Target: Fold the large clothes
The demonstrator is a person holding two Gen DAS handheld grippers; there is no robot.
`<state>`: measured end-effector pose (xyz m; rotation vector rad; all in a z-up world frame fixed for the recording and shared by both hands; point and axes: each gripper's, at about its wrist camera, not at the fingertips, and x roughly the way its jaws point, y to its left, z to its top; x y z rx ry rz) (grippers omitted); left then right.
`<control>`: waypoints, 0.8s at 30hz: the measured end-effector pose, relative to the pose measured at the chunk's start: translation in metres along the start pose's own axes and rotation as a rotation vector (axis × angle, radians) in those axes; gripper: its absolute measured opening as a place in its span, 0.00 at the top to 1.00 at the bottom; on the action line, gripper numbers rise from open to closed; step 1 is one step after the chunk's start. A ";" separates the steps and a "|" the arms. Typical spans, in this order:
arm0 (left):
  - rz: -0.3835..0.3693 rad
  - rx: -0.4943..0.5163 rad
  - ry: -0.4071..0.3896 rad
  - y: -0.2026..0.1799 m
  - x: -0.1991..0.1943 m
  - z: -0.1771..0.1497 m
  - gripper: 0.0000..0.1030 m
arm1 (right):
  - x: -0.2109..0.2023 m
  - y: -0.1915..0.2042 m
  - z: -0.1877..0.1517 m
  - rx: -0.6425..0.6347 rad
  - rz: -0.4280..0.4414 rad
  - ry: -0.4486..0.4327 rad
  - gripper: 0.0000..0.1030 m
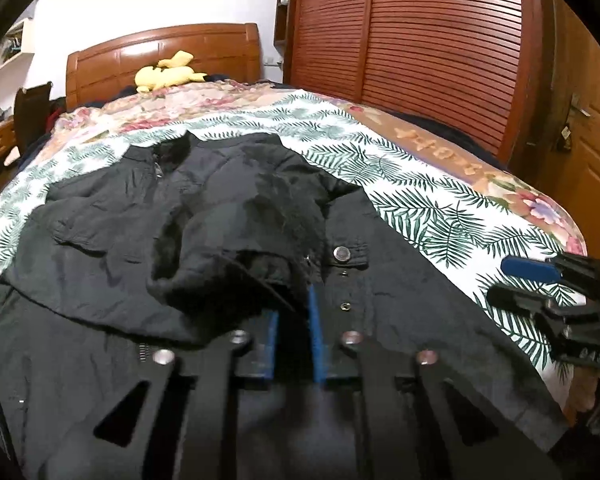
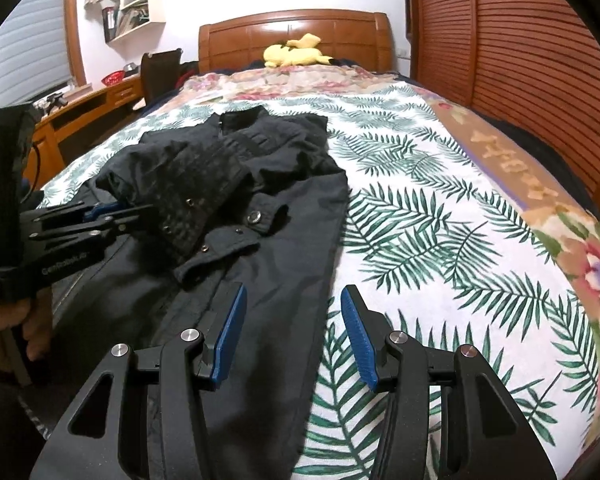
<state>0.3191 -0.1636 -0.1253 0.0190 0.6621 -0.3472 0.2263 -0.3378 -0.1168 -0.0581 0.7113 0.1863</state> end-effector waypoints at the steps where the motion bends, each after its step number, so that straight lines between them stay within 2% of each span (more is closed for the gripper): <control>1: -0.002 0.003 -0.003 0.000 -0.004 0.000 0.95 | 0.000 0.000 0.003 0.001 0.002 -0.007 0.52; 6: -0.016 0.037 -0.001 0.002 -0.031 0.001 0.97 | 0.001 0.011 0.020 -0.011 0.000 -0.040 0.52; 13: -0.021 0.105 0.070 0.022 -0.066 0.008 0.97 | 0.005 0.034 0.047 0.009 0.015 -0.091 0.52; 24: 0.126 0.163 0.152 0.078 -0.093 0.008 0.97 | 0.038 0.059 0.065 0.010 0.023 -0.077 0.52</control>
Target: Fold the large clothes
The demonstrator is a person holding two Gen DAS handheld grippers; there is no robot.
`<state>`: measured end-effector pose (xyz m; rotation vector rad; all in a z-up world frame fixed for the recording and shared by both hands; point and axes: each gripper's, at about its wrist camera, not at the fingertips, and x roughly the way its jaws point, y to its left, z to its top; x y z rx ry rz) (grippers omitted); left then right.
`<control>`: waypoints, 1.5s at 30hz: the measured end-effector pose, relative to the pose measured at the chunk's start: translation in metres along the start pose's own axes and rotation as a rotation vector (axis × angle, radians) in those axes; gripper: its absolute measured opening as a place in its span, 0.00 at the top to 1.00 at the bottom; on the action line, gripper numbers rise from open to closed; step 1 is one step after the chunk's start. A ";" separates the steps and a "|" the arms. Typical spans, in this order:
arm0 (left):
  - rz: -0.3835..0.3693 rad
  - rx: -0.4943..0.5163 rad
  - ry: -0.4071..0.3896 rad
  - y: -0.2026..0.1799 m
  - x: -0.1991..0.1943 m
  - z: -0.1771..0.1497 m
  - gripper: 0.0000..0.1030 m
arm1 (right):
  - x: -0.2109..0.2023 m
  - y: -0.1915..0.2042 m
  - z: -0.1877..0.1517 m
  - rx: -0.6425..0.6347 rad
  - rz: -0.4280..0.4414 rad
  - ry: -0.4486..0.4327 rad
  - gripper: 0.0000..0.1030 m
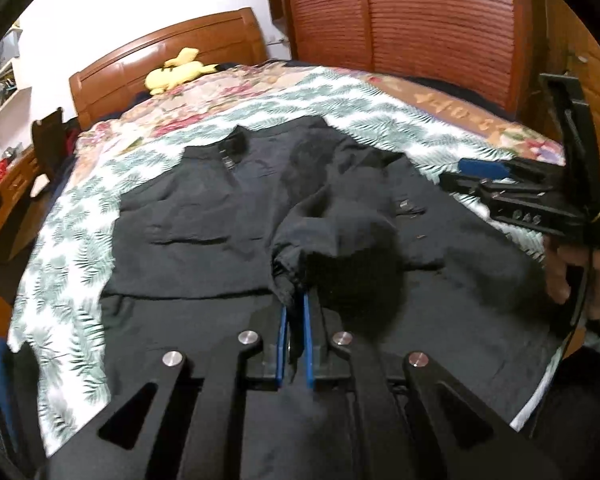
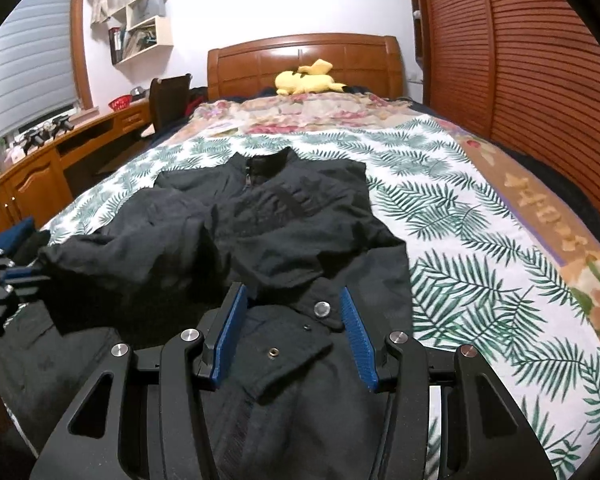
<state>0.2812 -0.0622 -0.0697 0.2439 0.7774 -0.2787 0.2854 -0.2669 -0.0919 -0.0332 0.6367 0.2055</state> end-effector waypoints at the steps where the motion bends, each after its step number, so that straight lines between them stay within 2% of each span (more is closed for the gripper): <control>1: 0.018 0.005 0.010 0.003 0.001 -0.001 0.97 | 0.001 0.002 0.000 -0.003 0.001 0.001 0.52; 3: 0.052 0.013 0.036 0.013 0.005 -0.005 0.96 | 0.002 0.003 -0.002 -0.007 0.002 0.002 0.52; 7: 0.060 -0.007 0.059 0.025 0.008 -0.015 0.91 | 0.003 0.005 -0.003 -0.019 0.001 0.006 0.52; 10: 0.047 -0.025 0.060 0.032 0.008 -0.023 0.90 | 0.005 0.005 -0.004 -0.022 0.000 0.013 0.52; 17: 0.041 -0.068 0.041 0.040 0.003 -0.045 0.81 | 0.009 0.010 -0.008 -0.047 0.000 0.031 0.52; 23: -0.013 -0.083 0.044 0.022 0.010 -0.058 0.77 | 0.010 0.016 -0.011 -0.071 0.002 0.037 0.52; 30: -0.063 -0.054 0.042 -0.016 0.030 -0.047 0.76 | 0.010 0.014 -0.012 -0.066 0.000 0.039 0.52; 34: -0.023 -0.026 0.071 -0.030 0.052 -0.040 0.75 | 0.007 0.012 -0.013 -0.065 0.001 0.037 0.52; 45: 0.011 -0.035 0.183 -0.026 0.107 -0.036 0.75 | -0.001 0.003 -0.017 -0.076 0.005 0.035 0.52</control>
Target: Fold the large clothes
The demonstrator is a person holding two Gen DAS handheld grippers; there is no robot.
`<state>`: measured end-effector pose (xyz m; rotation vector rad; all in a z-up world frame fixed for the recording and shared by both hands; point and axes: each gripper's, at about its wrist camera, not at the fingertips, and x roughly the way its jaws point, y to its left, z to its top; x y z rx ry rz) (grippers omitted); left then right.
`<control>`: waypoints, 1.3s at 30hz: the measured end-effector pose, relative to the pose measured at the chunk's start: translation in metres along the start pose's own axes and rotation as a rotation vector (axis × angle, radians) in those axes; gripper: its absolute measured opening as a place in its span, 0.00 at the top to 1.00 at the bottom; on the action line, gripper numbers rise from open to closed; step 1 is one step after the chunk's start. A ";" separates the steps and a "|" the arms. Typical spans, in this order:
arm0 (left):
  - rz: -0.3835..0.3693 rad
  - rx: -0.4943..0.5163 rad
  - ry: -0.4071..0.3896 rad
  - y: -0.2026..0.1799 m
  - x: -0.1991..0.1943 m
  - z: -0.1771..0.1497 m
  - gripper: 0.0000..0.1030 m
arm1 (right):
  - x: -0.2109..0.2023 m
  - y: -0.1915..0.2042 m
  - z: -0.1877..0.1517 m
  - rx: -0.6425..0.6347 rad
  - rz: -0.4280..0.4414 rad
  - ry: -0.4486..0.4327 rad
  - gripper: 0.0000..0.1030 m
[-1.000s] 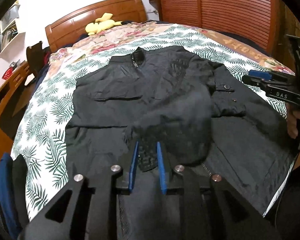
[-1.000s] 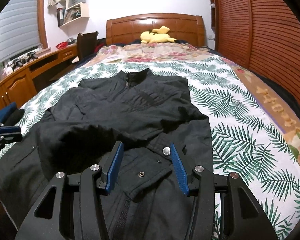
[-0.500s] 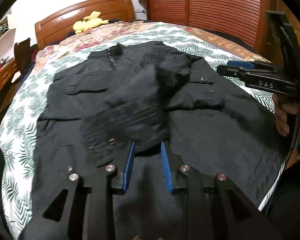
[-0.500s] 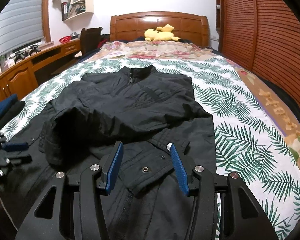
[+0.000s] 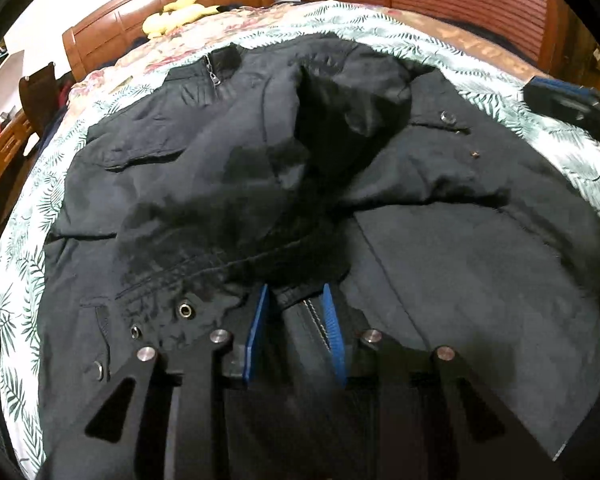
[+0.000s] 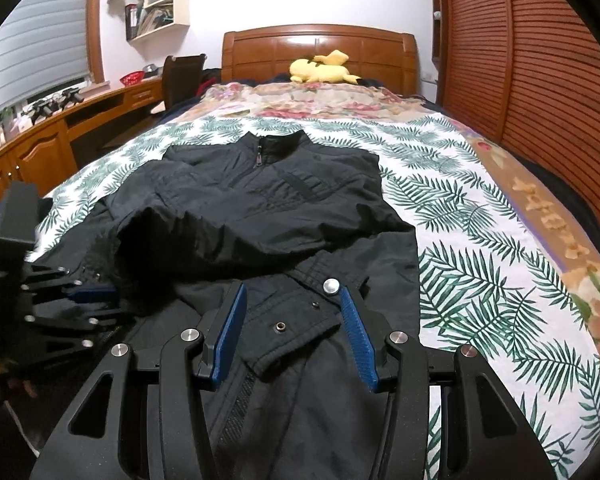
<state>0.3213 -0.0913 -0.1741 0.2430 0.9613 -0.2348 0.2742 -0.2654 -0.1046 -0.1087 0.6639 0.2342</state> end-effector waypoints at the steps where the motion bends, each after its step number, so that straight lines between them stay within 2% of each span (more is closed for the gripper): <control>1: 0.010 0.002 -0.003 0.001 0.001 0.001 0.75 | 0.000 -0.001 0.000 0.001 0.002 0.000 0.52; 3: 0.038 0.015 -0.006 0.002 0.003 0.000 0.75 | 0.000 0.000 -0.001 -0.001 0.003 0.002 0.52; 6: 0.028 0.008 0.001 0.007 0.005 0.002 0.75 | 0.000 0.000 -0.001 -0.007 0.004 0.005 0.52; 9: 0.031 0.048 0.006 0.007 0.008 0.003 0.76 | 0.000 0.003 0.000 -0.014 0.005 0.009 0.52; 11: 0.038 0.058 0.003 0.009 0.007 0.003 0.92 | 0.001 0.006 -0.001 -0.018 0.005 0.010 0.52; 15: 0.073 0.090 -0.043 0.015 -0.010 -0.002 0.99 | 0.002 0.010 0.000 -0.025 0.003 0.013 0.52; 21: 0.128 0.067 -0.139 0.046 -0.065 -0.008 1.00 | 0.010 0.013 0.001 -0.017 0.013 0.021 0.52; 29: 0.155 0.014 -0.202 0.093 -0.119 -0.017 1.00 | 0.017 0.037 0.007 -0.038 0.043 0.018 0.52; 32: 0.121 0.003 -0.219 0.098 -0.129 -0.024 1.00 | 0.020 0.045 0.008 -0.047 0.052 0.017 0.52; 34: 0.082 -0.018 -0.202 0.101 -0.130 -0.031 0.96 | 0.021 0.050 0.009 -0.053 0.057 0.015 0.52; 37: 0.070 -0.032 -0.196 0.099 -0.132 -0.041 0.94 | 0.025 0.057 0.010 -0.062 0.065 0.017 0.52; 39: 0.047 -0.044 -0.195 0.102 -0.133 -0.049 0.88 | 0.030 0.062 0.010 -0.066 0.072 0.023 0.52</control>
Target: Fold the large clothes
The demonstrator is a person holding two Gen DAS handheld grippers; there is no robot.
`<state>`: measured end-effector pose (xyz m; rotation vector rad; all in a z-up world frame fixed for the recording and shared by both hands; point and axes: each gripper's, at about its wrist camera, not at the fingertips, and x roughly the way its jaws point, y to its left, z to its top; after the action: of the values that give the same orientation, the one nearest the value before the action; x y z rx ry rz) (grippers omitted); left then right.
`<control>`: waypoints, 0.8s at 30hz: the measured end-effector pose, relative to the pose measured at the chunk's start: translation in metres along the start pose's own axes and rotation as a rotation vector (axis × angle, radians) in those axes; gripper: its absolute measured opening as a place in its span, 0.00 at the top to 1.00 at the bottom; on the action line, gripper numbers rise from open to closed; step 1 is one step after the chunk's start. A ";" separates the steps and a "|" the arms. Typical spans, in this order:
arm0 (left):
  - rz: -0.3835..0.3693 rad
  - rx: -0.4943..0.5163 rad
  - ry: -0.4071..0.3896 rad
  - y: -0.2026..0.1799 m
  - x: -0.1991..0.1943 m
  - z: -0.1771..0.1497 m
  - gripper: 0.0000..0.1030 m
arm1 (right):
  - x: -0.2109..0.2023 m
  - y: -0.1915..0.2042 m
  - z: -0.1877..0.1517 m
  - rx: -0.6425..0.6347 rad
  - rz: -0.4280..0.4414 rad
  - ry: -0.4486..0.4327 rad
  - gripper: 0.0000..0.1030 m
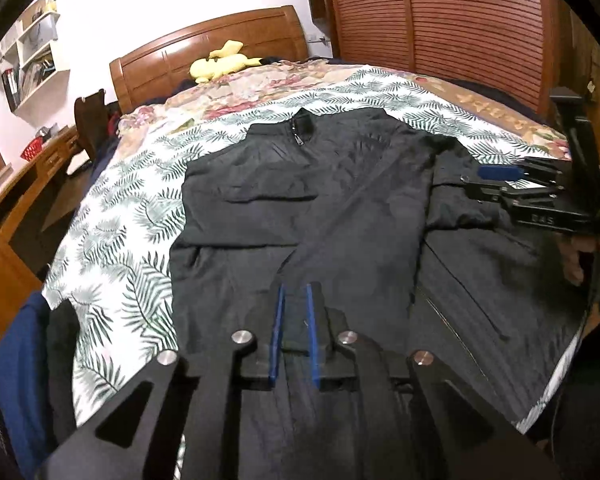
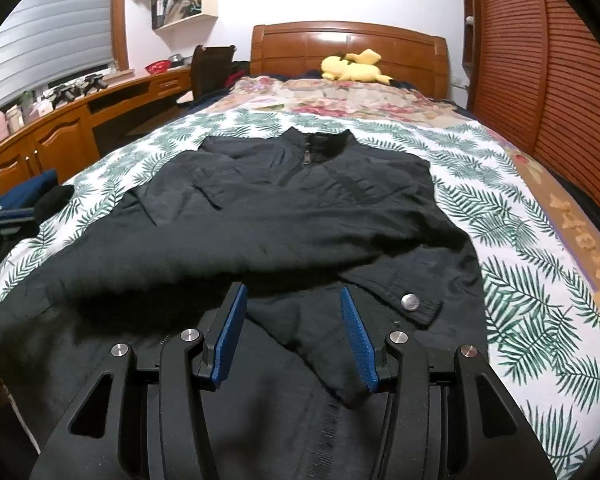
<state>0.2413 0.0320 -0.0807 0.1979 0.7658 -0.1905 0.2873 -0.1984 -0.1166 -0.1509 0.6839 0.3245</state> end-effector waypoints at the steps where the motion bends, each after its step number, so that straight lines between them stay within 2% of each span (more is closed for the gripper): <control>1: -0.007 -0.010 0.003 0.001 -0.001 -0.003 0.87 | 0.002 0.002 0.000 0.000 0.006 0.003 0.52; 7: 0.009 -0.064 0.034 0.017 -0.001 -0.036 0.82 | 0.017 0.021 0.006 0.004 0.060 0.016 0.52; 16: 0.075 -0.137 0.120 0.045 -0.001 -0.102 0.80 | 0.035 0.079 0.007 -0.070 0.178 0.045 0.52; 21: 0.104 -0.177 0.143 0.059 -0.006 -0.128 0.79 | 0.042 0.109 0.003 -0.127 0.254 0.083 0.52; 24: 0.103 -0.208 0.149 0.068 -0.008 -0.139 0.76 | 0.051 0.120 -0.003 -0.162 0.264 0.118 0.52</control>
<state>0.1592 0.1324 -0.1653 0.0540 0.9156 0.0028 0.2815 -0.0742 -0.1549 -0.2359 0.7965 0.6290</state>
